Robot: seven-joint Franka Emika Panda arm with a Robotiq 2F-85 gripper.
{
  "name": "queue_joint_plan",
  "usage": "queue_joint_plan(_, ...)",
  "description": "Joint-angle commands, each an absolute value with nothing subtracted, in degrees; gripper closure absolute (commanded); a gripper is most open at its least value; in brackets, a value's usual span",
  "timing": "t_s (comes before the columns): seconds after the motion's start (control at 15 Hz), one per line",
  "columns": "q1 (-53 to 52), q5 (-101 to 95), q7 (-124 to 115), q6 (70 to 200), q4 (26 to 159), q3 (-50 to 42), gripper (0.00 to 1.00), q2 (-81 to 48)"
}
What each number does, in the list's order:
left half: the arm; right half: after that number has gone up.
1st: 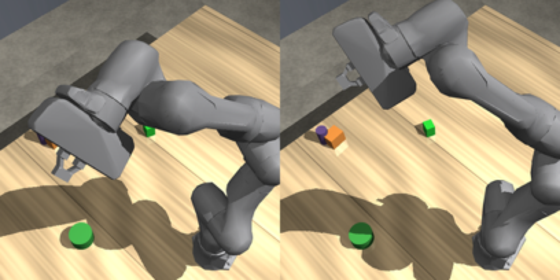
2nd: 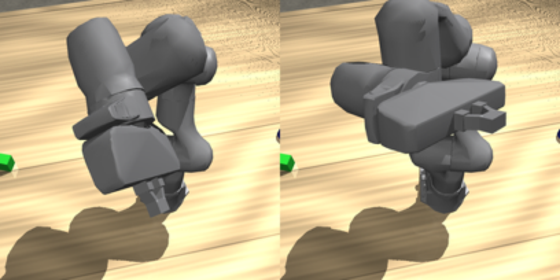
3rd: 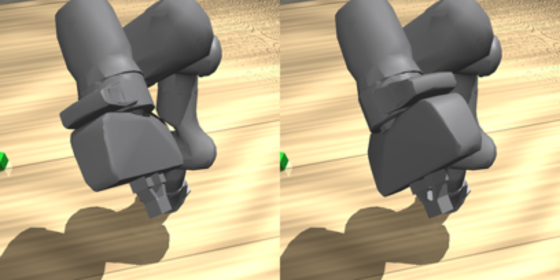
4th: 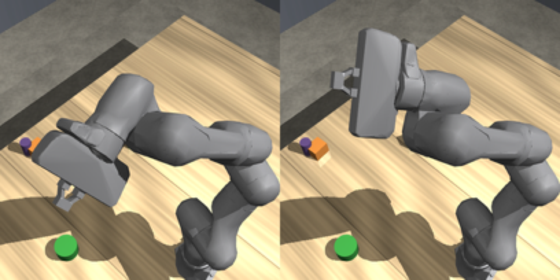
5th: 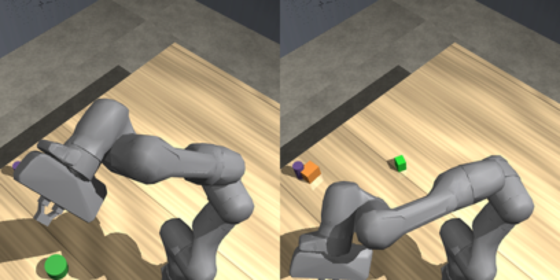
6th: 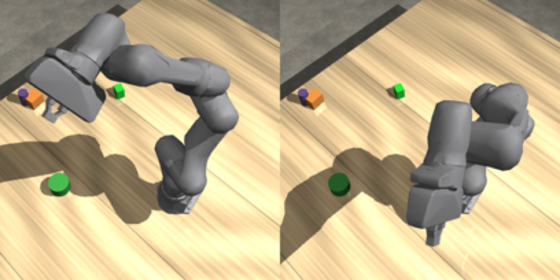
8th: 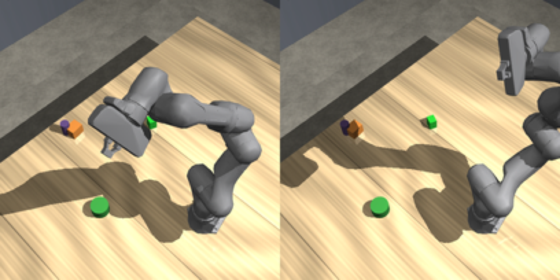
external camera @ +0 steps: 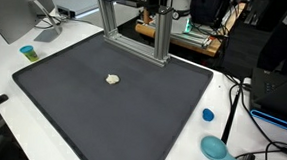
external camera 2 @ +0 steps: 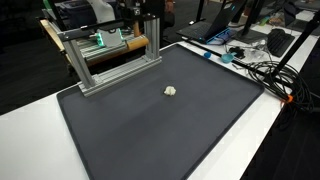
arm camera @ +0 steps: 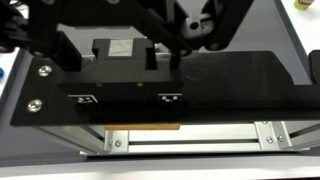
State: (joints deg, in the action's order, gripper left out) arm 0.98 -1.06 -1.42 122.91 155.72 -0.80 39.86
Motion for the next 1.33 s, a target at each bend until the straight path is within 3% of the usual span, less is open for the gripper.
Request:
queue_joint_plan(0.0, 0.0, 0.4, 1.4, 121.1, 155.1, -2.2, 0.14, 39.8)
queue_joint_plan(0.07, 0.1, 0.4, 1.6, 121.1, 155.2, -2.2, 0.3, 39.9)
queue_joint_plan(0.13, 0.1, 0.4, 1.6, 121.2, 155.2, -2.1, 0.34, 40.0)
queue_joint_plan(0.4, 0.5, 0.3, 0.6, 121.0, 155.0, -1.7, 0.64, 39.8)
queue_joint_plan(0.47, 0.6, 0.3, 0.4, 120.8, 154.8, -1.7, 0.67, 39.6)
queue_joint_plan(0.93, 1.1, -0.6, -2.3, 120.1, 153.8, 0.0, 0.67, 39.6)
queue_joint_plan(1.0, 1.2, -0.7, -2.8, 119.9, 153.7, 0.3, 0.17, 39.6)
queue_joint_plan(1.07, 1.6, -0.9, -3.7, 119.9, 153.7, 0.7, 0.66, 39.6)
queue_joint_plan(1.13, 1.7, -0.7, -4.8, 119.6, 153.4, 1.0, 0.62, 39.4)
queue_joint_plan(1.27, 2.3, -1.0, -7.1, 118.2, 152.4, 1.9, 0.68, 39.0)
